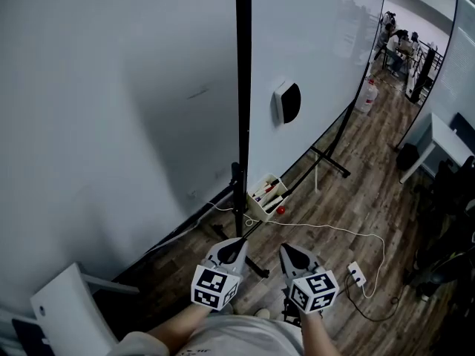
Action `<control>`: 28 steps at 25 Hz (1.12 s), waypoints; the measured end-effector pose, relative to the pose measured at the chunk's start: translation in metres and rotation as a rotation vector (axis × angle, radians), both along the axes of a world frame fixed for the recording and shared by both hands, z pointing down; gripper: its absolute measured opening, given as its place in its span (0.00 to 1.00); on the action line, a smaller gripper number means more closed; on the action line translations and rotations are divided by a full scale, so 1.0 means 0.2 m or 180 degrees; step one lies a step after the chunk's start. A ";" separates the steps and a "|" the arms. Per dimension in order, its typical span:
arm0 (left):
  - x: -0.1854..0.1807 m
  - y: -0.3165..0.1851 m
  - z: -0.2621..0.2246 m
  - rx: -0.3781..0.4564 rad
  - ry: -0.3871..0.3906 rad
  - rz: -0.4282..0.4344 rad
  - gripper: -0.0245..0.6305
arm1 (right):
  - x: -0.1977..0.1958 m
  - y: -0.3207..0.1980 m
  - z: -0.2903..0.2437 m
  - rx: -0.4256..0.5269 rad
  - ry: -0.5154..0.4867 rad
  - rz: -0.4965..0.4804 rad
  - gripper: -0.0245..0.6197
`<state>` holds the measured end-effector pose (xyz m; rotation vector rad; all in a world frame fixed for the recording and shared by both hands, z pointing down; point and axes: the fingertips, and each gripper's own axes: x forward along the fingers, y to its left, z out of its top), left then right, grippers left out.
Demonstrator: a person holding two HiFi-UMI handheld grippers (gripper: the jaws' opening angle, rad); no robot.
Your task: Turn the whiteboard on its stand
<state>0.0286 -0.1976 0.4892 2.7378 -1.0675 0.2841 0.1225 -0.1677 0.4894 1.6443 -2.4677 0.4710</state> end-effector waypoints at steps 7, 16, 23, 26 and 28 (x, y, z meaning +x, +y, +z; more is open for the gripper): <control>-0.03 -0.17 0.00 -0.0017 -0.0009 -0.0120 0.05 | 0.02 -0.11 0.00 0.0004 0.0007 0.0004 0.03; -0.04 -0.37 0.00 0.0002 -0.0117 -0.0215 0.06 | 0.03 -0.21 0.00 -0.0013 -0.0003 -0.0010 0.03; -0.04 -0.56 0.05 -0.0055 -0.0165 -0.0243 0.20 | 0.02 -0.27 0.03 -0.0079 -0.0024 -0.0002 0.03; -0.04 -0.65 0.05 -0.0031 -0.0183 -0.0278 0.30 | 0.02 -0.28 0.05 -0.0111 -0.0043 0.0022 0.03; -0.03 -0.70 0.06 -0.0039 -0.0178 -0.0280 0.34 | 0.03 -0.28 0.07 -0.0149 -0.0050 0.0045 0.03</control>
